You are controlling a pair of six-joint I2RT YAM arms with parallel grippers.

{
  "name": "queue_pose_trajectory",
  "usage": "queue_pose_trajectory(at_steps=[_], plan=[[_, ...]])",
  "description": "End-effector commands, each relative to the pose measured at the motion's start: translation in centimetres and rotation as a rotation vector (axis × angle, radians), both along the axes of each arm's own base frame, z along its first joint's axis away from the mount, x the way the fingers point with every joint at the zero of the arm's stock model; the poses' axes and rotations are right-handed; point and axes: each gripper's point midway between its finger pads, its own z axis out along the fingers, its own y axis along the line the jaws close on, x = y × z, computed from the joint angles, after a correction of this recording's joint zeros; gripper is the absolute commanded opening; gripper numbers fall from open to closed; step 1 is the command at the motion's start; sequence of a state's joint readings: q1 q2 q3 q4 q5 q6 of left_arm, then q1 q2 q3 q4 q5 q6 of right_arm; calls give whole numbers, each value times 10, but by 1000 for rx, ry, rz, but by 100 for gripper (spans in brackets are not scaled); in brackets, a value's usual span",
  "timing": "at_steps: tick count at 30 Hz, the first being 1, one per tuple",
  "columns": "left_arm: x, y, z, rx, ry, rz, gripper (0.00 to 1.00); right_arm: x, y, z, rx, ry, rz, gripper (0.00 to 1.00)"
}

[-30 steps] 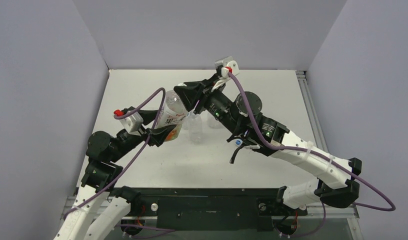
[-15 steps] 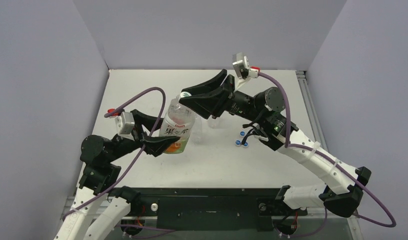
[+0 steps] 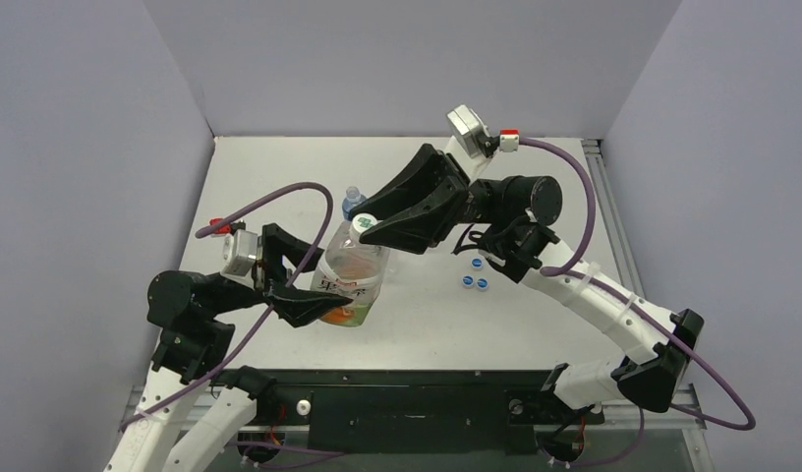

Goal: Unscrew the bottle caps
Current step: Unscrew the bottle cap from the plastic bottle.

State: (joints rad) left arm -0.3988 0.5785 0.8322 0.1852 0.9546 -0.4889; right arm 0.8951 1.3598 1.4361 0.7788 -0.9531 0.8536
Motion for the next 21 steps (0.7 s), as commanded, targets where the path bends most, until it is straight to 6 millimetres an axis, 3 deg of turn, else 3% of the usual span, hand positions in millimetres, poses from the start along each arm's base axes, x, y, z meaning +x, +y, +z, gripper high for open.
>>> queue_pose_trajectory(at_steps=[1,2,3,4,5,6,9,12,13,14,15,16,17,18,21], plan=[[-1,-1,8,10,-8,-16,0,-33,-27,31,68,-113,59,0],[1,-1,8,9,-8,-7,0,-24,-20,22,-1,-67,35,6],[3,-1,7,11,-15,3,0,-16,-19,25,14,-104,-42,15],[6,0,8,9,-15,20,0,-4,-12,9,-83,-53,-90,36],[11,1,7,8,-22,47,0,9,-14,13,-63,-100,-211,45],[13,1,6,12,-19,62,0,20,-11,-3,-146,-66,-270,58],[33,6,5,11,-44,173,0,57,-26,-1,-158,-54,-545,74],[55,14,0,22,-50,292,0,81,-43,3,-141,34,-740,78],[65,18,-1,25,-63,351,0,78,-48,9,-117,56,-772,79],[70,20,-3,31,-64,379,0,94,-59,11,-111,102,-896,80],[80,25,-4,36,-72,436,0,88,-56,11,-118,119,-914,80],[85,27,-6,40,-72,462,0,105,-66,8,-137,148,-1053,79],[93,32,-6,44,-81,511,0,95,-58,6,-157,153,-1054,76],[97,34,-7,55,-95,534,0,108,-61,0,-194,172,-1148,75],[107,42,-9,59,-104,601,0,113,-52,-6,-248,211,-1222,66]])
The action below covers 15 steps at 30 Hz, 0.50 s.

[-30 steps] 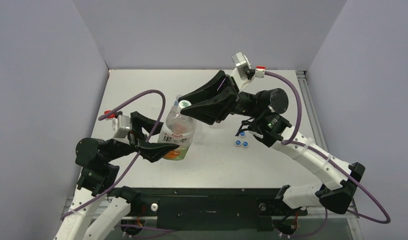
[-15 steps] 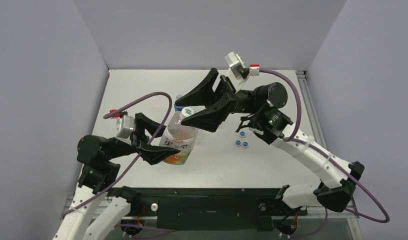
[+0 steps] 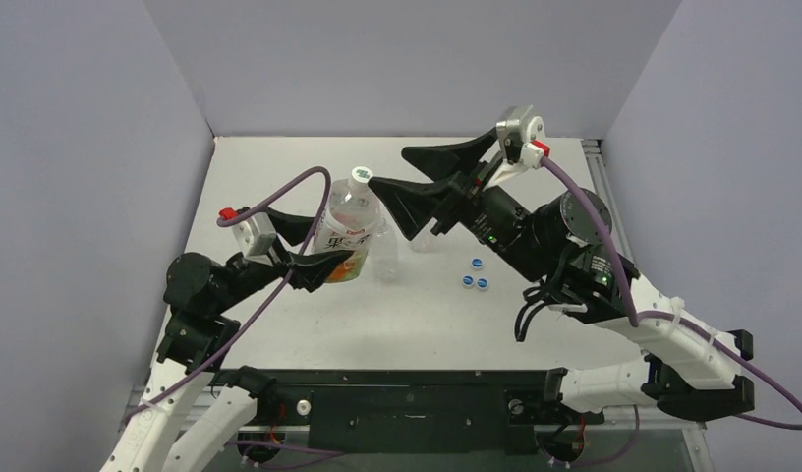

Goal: Unscrew the bottle caps
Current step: Unscrew the bottle cap from the plastic bottle.

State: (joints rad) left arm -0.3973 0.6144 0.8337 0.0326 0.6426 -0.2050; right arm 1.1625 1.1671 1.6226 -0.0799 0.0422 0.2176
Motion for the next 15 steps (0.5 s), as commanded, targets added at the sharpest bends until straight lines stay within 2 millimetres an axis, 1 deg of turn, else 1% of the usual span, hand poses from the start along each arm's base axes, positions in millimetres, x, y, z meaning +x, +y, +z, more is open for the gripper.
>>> queue_pose_trajectory(at_steps=[1,5,6,7,9,10,15], plan=[[35,28,12,-1,-69,252,0,52,-10,-28,-110,111,-370,65],[37,30,11,9,-80,269,0,55,5,-32,-97,132,-374,59],[37,30,11,11,-82,269,0,55,6,-29,-84,134,-371,58],[38,30,11,14,-84,273,0,56,10,-30,-86,135,-370,56],[39,31,9,19,-81,277,0,56,15,-26,-73,131,-359,55],[40,31,8,22,-79,278,0,54,15,-21,-60,126,-348,55],[43,31,4,34,-69,289,0,53,27,-17,-47,121,-310,55]])
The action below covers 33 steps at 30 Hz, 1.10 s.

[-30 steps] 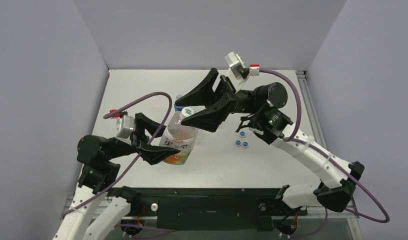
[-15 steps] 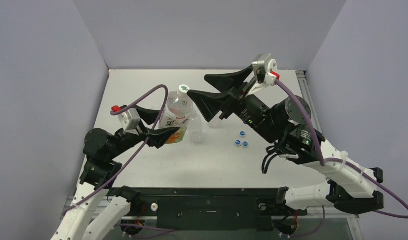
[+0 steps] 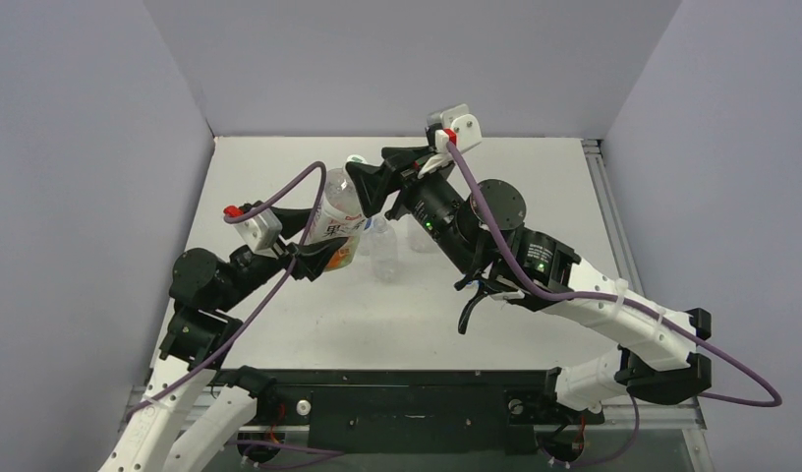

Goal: Unscrew the bottle caps
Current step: Unscrew the bottle cap from the plastic bottle.

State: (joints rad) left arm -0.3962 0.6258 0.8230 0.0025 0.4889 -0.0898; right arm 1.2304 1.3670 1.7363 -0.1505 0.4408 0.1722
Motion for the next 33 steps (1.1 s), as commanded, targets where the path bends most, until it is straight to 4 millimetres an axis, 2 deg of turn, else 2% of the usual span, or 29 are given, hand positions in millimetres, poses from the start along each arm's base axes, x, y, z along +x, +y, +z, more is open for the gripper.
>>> queue_pose_trajectory(at_steps=[1,8,14,23,26,28,33], plan=[[12,16,13,-15,-38,117,0,-6,-4,29,85,-23,19,55],[12,14,10,-14,-26,107,0,-2,8,23,103,1,54,54],[12,14,9,-14,-26,108,0,5,15,19,112,27,81,49],[12,15,7,-12,-24,110,0,7,16,19,125,33,95,23],[12,15,7,-13,-25,111,0,8,16,19,127,35,103,7],[11,15,8,-14,-26,110,0,8,16,19,131,39,117,0],[9,14,9,-18,-22,99,0,9,14,21,140,38,212,0]])
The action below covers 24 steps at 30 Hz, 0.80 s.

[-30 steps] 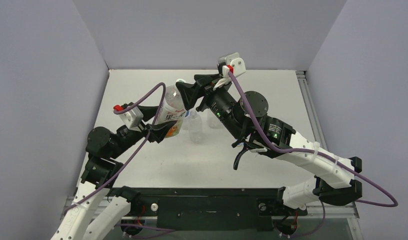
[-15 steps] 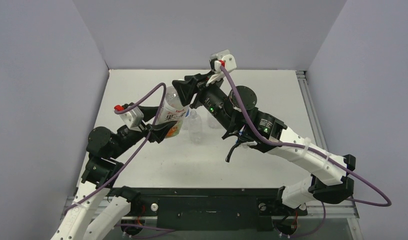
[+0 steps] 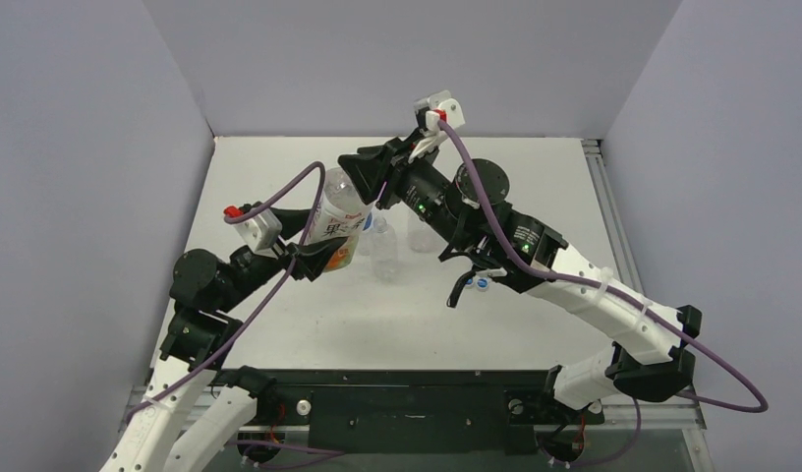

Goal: Unscrew the bottle caps
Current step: Unscrew the bottle cap from the plastic bottle.

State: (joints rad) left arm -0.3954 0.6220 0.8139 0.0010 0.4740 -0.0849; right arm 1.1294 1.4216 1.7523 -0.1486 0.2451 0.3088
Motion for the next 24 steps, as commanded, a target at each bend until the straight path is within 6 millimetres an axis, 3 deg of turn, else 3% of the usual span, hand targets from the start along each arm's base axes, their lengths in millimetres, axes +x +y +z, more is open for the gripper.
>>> queue_pose_trajectory(at_steps=[1,5,10,20,24], plan=[[6,11,12,-23,-24,76,0,-8,-9,31,100,-32,113,0],[-4,4,15,-46,-4,14,0,-22,-15,38,123,-91,237,0],[-30,-14,22,-86,37,-155,0,-33,-30,46,145,-176,304,0],[-100,-37,39,-143,154,-556,0,-107,-44,68,206,-414,652,0],[-117,-39,45,-134,178,-656,0,-135,-51,76,256,-482,778,0]])
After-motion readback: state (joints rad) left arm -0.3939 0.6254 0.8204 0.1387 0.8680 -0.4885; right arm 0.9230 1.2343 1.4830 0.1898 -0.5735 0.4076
